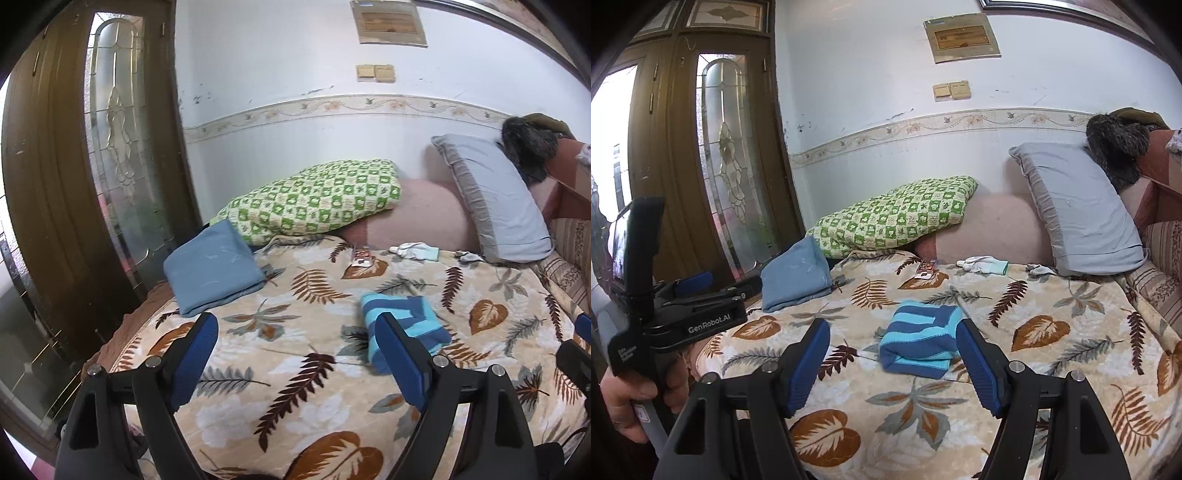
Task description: Fold small clothes
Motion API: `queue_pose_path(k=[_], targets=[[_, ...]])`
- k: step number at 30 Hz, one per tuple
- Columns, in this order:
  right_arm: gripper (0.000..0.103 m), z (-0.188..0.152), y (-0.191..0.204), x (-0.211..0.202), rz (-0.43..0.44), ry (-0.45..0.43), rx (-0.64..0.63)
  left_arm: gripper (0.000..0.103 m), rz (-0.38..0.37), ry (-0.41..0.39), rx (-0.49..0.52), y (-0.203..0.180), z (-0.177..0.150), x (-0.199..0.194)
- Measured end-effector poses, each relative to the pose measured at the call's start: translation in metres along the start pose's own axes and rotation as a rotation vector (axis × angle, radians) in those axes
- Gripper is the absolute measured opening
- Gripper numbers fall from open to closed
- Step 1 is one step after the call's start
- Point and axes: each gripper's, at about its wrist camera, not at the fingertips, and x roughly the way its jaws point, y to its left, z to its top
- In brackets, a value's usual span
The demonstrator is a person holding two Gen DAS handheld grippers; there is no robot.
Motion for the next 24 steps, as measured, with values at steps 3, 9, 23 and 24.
queue_pose_path(k=[3, 9, 23, 24], targets=[[0.074, 0.000, 0.002, 0.003, 0.009, 0.009, 0.005, 0.087, 0.013, 0.013, -0.003, 0.004, -0.004, 0.003], [0.074, -0.006, 0.009, 0.015, 0.023, 0.045, 0.000, 0.087, 0.026, 0.040, -0.001, 0.006, -0.010, 0.013], [0.074, -0.018, 0.001, 0.037, 0.032, 0.104, 0.035, 0.087, 0.031, 0.084, 0.024, -0.002, -0.019, 0.031], [0.074, -0.018, 0.000, 0.038, 0.033, 0.106, 0.037, 0.087, 0.032, 0.086, 0.025, -0.002, -0.020, 0.032]])
